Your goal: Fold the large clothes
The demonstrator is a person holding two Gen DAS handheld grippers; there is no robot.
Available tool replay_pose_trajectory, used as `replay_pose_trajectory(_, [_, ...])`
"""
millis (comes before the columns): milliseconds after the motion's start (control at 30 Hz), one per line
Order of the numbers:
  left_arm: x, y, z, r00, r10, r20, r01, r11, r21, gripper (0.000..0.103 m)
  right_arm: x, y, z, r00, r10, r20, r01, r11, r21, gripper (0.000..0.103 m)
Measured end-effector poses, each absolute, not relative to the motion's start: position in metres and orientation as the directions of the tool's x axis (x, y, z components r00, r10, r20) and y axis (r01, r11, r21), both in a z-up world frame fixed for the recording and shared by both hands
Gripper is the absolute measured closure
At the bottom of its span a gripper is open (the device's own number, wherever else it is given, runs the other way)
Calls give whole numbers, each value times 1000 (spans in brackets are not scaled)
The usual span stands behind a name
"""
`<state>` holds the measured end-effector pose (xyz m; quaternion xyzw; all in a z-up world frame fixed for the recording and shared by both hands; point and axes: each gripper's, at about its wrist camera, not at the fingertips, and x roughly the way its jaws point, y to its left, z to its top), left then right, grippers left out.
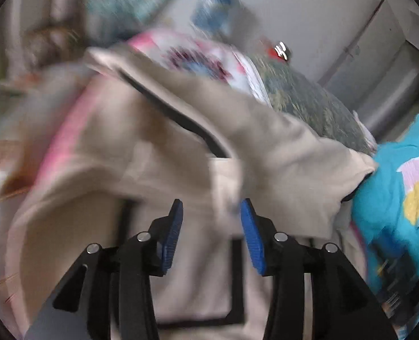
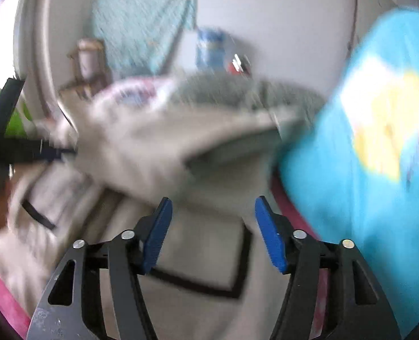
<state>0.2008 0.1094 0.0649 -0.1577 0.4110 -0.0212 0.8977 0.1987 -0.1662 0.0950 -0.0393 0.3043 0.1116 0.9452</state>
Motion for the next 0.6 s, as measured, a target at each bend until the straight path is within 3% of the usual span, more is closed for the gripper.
replay_pose_trajectory(100, [180, 84, 108, 803, -128, -582, 54, 988, -142, 65, 246, -151, 112, 806, 259, -533, -288, 957, 30, 48])
replay_pose_trajectory(133, [192, 80, 116, 816, -121, -566, 57, 990, -129, 73, 260, -148, 110, 809, 253, -530, -281, 959, 28, 50])
replay_pose_trajectory(233, [255, 90, 111, 809, -110, -577, 2, 983, -186, 98, 302, -161, 79, 801, 155, -579, -150, 987, 57, 57])
replay_pose_trajectory(267, [280, 97, 98, 797, -29, -604, -62, 990, -130, 103, 315, -168, 67, 789, 110, -605, -93, 994, 60, 63])
replay_pose_trajectory(333, [313, 125, 64, 730, 81, -679, -172, 983, -68, 103, 321, -198, 37, 773, -27, -634, 56, 998, 26, 77])
replay_pose_trajectory(367, [322, 148, 45, 694, 80, -715, -215, 971, -100, 102, 316, -214, 28, 778, -38, -627, 90, 995, 51, 96])
replay_pose_trajectory(400, [322, 168, 34, 696, 14, -718, -213, 959, -187, 100, 309, -232, 22, 779, 3, -627, 97, 987, 125, 102])
replay_pose_trajectory(600, [308, 209, 21, 727, -169, -666, -204, 872, -444, 99, 301, -240, 25, 765, -15, -644, 127, 983, 129, 103])
